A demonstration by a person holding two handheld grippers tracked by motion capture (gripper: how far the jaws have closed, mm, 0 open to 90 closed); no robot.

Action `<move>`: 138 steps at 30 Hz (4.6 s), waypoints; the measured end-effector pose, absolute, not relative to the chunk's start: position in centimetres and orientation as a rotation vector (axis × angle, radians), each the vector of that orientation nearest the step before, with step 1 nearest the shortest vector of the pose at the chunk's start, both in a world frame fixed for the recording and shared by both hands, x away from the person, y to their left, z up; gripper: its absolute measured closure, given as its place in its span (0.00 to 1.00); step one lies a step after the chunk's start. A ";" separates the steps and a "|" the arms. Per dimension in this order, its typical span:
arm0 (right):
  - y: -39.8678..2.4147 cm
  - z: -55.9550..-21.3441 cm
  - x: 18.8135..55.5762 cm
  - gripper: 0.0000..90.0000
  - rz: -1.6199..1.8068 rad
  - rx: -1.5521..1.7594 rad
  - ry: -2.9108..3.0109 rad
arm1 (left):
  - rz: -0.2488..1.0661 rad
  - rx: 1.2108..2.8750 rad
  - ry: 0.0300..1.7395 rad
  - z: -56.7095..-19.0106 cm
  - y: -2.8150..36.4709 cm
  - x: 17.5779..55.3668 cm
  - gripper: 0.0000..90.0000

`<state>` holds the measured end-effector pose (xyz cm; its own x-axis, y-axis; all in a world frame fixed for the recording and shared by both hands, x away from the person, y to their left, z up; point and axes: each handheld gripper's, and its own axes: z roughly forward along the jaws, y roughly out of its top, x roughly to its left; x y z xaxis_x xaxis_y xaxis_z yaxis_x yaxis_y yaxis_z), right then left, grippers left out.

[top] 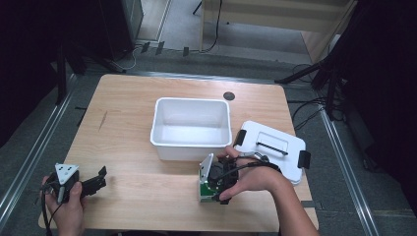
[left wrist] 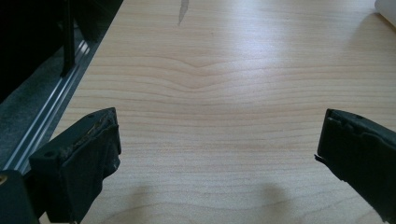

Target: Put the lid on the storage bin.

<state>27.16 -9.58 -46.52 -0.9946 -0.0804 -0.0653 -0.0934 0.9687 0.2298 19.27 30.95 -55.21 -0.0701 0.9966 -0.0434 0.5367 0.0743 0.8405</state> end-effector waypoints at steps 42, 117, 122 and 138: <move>-11.4 -35.7 29.0 0.18 0.397 -0.062 3.028 | 0.882 1.534 1.688 -55.2 30.9 19.3 0.00; -8.2 -34.5 39.2 0.17 0.406 -0.038 2.879 | 0.870 1.523 1.692 -55.2 31.1 19.3 0.00; -7.9 -35.2 39.5 0.17 0.384 -0.058 2.879 | 0.871 1.523 1.693 -55.2 31.1 19.3 0.00; -7.6 -39.1 40.8 0.17 0.382 -0.079 2.882 | 0.876 1.522 1.691 -55.2 31.0 19.3 0.00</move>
<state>40.80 -7.56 -39.08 -0.9714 -0.0230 -0.2363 -0.0838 0.9645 0.2506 19.27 31.03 -55.23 -0.0757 0.9957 -0.0534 0.5310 0.0856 0.8430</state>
